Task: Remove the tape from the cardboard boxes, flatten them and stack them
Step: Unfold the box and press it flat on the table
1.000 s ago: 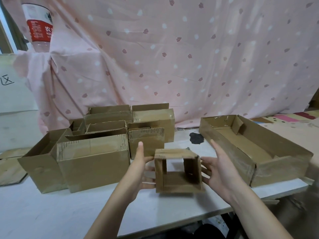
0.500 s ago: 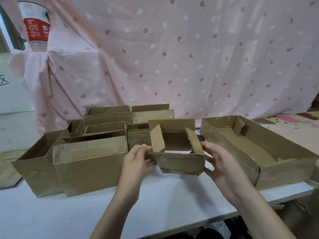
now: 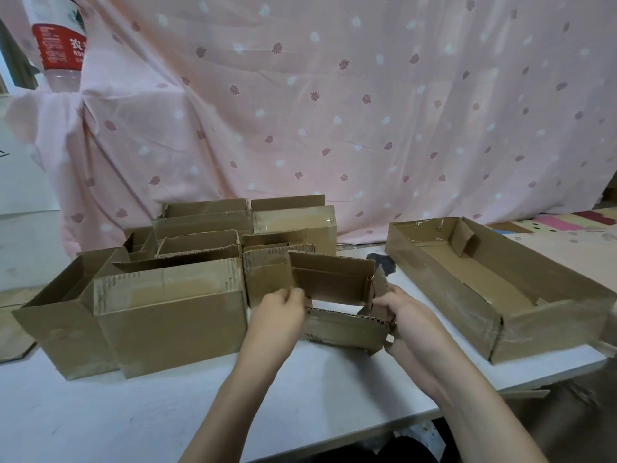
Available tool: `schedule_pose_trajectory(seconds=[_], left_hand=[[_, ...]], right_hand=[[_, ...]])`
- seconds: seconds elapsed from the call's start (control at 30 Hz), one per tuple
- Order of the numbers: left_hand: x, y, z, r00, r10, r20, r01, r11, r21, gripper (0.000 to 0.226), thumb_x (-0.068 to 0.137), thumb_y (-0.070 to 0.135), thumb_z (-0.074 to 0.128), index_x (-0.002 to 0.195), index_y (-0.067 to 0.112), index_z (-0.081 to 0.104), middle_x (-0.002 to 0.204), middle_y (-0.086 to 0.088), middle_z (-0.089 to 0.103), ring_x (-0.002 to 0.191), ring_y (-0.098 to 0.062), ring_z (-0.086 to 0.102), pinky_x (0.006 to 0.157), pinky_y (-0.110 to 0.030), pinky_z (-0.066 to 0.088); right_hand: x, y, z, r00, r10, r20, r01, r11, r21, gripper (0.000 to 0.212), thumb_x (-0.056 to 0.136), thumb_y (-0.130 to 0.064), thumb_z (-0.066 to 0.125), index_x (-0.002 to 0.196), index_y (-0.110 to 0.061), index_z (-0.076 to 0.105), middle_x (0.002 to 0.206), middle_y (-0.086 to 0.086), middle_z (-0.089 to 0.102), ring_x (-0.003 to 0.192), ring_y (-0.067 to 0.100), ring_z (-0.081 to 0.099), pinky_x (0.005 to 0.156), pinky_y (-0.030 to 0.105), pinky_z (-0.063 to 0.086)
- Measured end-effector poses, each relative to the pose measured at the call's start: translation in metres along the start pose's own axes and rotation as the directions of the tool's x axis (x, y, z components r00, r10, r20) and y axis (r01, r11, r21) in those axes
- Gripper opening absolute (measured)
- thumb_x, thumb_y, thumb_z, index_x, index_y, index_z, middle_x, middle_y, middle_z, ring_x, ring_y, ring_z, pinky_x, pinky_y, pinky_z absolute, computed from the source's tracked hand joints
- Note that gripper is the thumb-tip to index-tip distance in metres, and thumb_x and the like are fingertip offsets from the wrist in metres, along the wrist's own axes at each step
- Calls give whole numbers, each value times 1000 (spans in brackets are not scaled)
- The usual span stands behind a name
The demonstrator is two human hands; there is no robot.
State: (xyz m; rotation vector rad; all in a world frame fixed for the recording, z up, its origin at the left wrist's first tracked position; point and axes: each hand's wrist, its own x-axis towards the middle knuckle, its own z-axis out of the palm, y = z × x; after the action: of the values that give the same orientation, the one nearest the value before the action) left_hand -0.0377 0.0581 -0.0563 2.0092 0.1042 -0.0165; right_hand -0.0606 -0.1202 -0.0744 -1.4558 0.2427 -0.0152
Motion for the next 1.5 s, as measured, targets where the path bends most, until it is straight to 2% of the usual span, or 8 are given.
schedule_pose_trajectory(seconds=[0.17,0.3,0.47,0.67,0.9,1.07,1.17,1.5], left_hand=[[13,-10,-8,991,-124,44,131,949,-287,28,99,29,39,94,13,62,101,-19,70,88,-34,71,89,-57,55],[17,-10,-11,981,-57,187,122,927,-355,43,101,60,29,122,45,64,113,-16,59,96,-38,69,80,-50,60],[24,-6,-11,943,-94,318,211,909,-359,47,104,53,31,98,38,75,124,-25,58,104,-46,64,84,-55,58],[33,-14,1,929,-133,345,192,971,-144,41,93,49,61,121,19,59,102,-12,69,81,-22,67,70,-33,60],[37,-29,2,815,-117,568,410,808,-422,67,86,64,52,129,13,59,113,-21,70,106,-38,66,91,-53,54],[45,-40,-3,761,-176,624,509,758,-408,110,74,91,19,126,5,63,115,-17,68,106,-35,64,97,-54,49],[39,-30,-4,806,-204,556,465,800,-379,64,91,64,49,119,9,68,111,-15,73,100,-31,70,89,-46,55],[34,-46,16,915,-234,329,283,953,-111,32,85,18,78,109,2,64,97,-10,73,79,-15,69,59,-23,56]], right_hand=[[3,-6,-20,993,118,-31,-99,926,364,25,98,-23,49,107,-19,71,87,9,59,68,24,55,75,45,48],[11,-16,-35,967,217,136,-252,901,352,46,92,-62,48,131,-42,61,135,11,48,109,45,59,82,63,54],[18,-14,-48,903,417,100,-426,846,321,60,92,-56,60,128,-9,51,132,30,48,102,61,61,77,75,50],[17,0,-40,925,369,88,-379,901,212,25,92,-5,64,115,6,67,105,24,66,88,39,67,54,51,60],[22,12,-47,897,372,238,-433,848,306,37,92,-42,65,123,-22,65,119,23,60,86,46,69,83,69,50],[26,9,-45,958,262,117,-273,958,87,64,74,-47,78,134,-32,60,121,9,64,104,28,59,99,46,47],[33,7,-39,972,233,22,-232,972,-32,98,55,-24,91,141,-10,47,117,10,70,104,26,68,95,43,54],[71,6,-45,978,198,-70,-209,880,-426,27,82,-17,82,103,-4,72,91,9,77,83,24,73,74,35,59]])
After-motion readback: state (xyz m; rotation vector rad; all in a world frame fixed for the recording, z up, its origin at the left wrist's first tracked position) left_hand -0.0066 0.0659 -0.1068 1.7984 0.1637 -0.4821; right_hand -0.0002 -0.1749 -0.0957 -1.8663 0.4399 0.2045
